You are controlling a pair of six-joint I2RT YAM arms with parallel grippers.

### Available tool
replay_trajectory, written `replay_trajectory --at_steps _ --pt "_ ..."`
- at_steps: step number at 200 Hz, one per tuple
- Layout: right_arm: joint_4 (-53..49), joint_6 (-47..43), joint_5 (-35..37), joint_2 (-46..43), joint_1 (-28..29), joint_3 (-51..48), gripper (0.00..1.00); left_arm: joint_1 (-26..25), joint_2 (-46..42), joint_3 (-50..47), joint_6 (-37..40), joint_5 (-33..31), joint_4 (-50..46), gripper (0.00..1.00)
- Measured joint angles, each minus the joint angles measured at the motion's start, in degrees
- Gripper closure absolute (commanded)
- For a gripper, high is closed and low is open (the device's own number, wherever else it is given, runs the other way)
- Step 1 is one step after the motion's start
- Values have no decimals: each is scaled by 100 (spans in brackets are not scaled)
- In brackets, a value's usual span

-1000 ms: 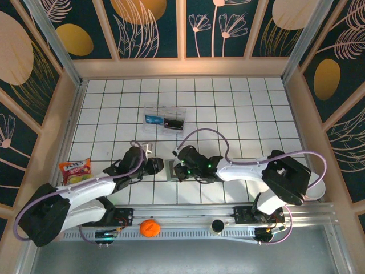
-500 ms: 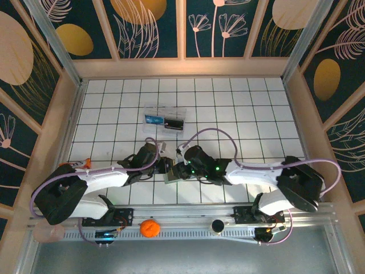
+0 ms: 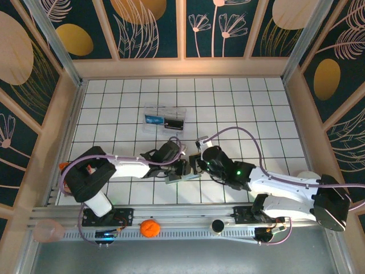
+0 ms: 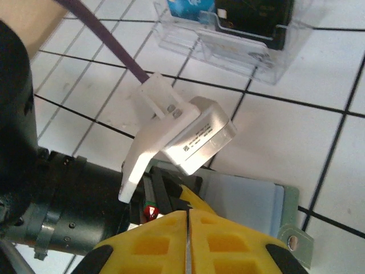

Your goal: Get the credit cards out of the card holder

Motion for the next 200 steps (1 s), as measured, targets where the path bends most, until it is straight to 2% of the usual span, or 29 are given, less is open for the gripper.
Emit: replay_trajectory --at_steps 35,64,100,141,168,200 --pt "-199 116 101 -35 -11 -66 92 -17 -48 68 85 -31 -81 68" --pt "-201 140 -2 9 -219 -66 95 26 -1137 -398 9 -468 -223 65" --pt "-39 101 -719 708 -573 -52 98 330 -2184 -1021 -153 -743 -160 61" --pt "59 125 -1425 1665 -599 -7 99 557 -2205 -1694 -243 -782 -195 58" --pt "33 280 -1427 1886 -601 -9 99 614 -2140 -1731 -219 -828 -177 62" --pt "-116 538 -1217 1910 -577 -72 100 688 -1899 -1731 -181 -863 -107 63"
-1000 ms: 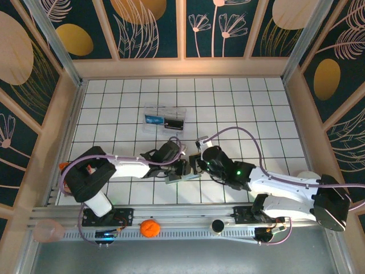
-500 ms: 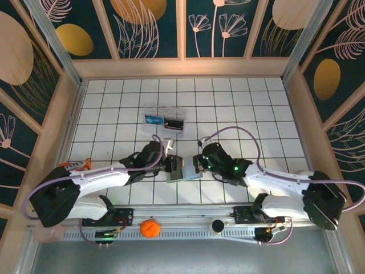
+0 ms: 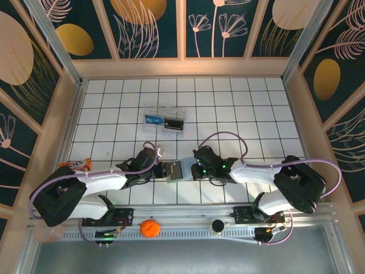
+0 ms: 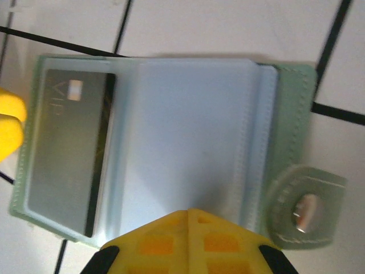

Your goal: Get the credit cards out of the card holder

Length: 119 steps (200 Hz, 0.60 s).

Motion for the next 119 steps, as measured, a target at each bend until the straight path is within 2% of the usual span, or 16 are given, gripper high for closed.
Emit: replay_trajectory --at_steps 29,48,78,88,102,119 --pt "-129 192 328 17 188 9 100 22 -85 0 24 2 35 61" --pt "-280 254 531 15 345 96 100 22 -251 2 42 68 63 67" --pt "-468 240 592 15 409 293 100 -20 -219 2 24 299 195 69" --pt "-525 192 597 15 415 391 100 -68 -149 2 24 334 240 73" --pt "-588 122 588 15 446 553 98 -122 -28 2 55 345 251 78" --pt "-592 0 470 9 459 776 93 -136 50 2 74 308 205 78"
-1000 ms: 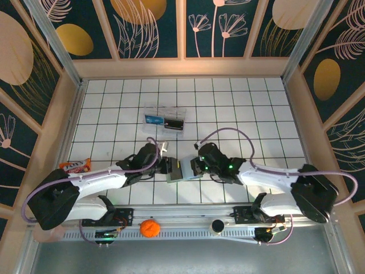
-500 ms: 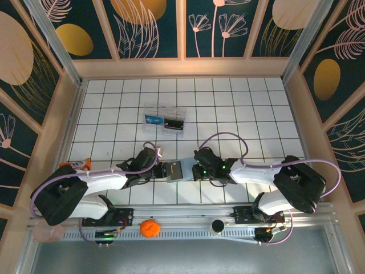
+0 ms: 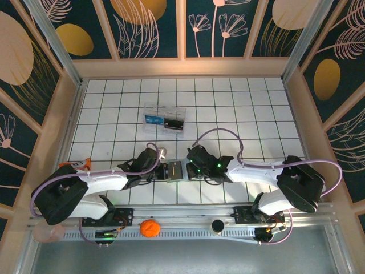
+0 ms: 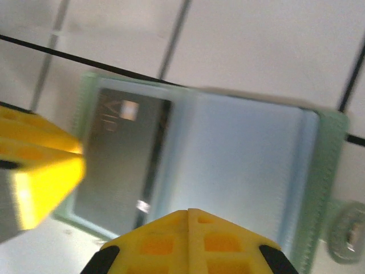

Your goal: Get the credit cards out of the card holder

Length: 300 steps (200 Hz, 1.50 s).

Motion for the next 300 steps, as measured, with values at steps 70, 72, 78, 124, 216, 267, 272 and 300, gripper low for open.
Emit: replay_trajectory --at_steps 70,72,78,124,216,267,272,300 --pt "776 -114 -1672 732 -483 262 85 0 0 0 83 -122 -20 78" --pt "785 -111 -1694 756 -490 262 85 0 0 0 83 -129 -22 79" --pt "820 -105 -1790 844 -509 262 85 0 0 0 85 -144 -22 79" --pt "960 -94 -1985 1073 -520 262 84 0 0 -2 87 -166 -20 80" --pt "990 -4 -1818 1207 -518 210 76 0 15 -2 105 -168 -20 82" --pt "938 13 -1340 1167 -326 208 75 0 15 -2 105 -181 -20 84" --pt "916 17 -1274 1147 -306 208 74 0 17 -2 105 -181 -20 84" --pt "778 52 -1021 1038 -225 208 71 0 33 -2 107 -184 -24 84"
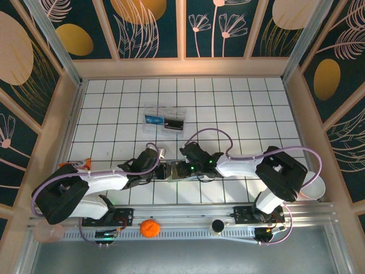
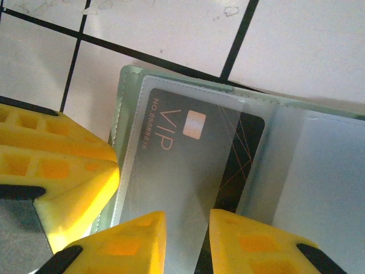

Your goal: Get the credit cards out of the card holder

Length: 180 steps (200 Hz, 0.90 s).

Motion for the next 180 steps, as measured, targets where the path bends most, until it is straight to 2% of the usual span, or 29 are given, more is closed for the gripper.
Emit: replay_trajectory --at_steps 48,79,128,180 --pt "-177 4 243 -164 13 -2 68 0 -212 2 52 -48 -214 76" --pt "-195 0 177 -291 -17 -2 73 -4 -455 61 90 -63 -297 75" --pt "-50 55 -313 -363 -332 -33 73 -120 13 326 138 -74 -166 85" --pt "107 116 -568 -188 -509 -181 73 -120 389 326 131 -184 -116 90"
